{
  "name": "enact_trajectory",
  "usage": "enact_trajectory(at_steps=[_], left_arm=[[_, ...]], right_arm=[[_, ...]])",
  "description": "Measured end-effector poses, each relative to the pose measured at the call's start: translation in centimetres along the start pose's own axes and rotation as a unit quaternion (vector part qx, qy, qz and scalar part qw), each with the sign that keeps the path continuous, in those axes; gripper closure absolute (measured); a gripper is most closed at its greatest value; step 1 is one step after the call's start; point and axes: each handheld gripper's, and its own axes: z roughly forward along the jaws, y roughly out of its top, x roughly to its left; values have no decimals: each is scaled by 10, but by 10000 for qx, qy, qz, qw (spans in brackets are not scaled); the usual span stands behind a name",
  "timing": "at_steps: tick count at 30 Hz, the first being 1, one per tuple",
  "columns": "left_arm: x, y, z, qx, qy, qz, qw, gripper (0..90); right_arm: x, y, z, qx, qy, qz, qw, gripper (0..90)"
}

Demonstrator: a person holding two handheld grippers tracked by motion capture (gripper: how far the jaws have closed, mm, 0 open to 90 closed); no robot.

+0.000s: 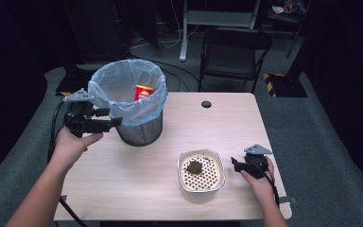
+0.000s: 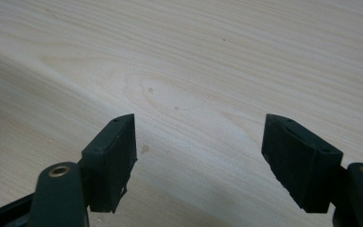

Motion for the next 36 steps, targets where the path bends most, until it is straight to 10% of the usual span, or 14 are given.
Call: enact_trajectory(at_steps=[36], left_arm=[[33,-176,60,-18,577,-665,9961,301]], right_arm=[[1,-2,3,119,25,44,9999,266]])
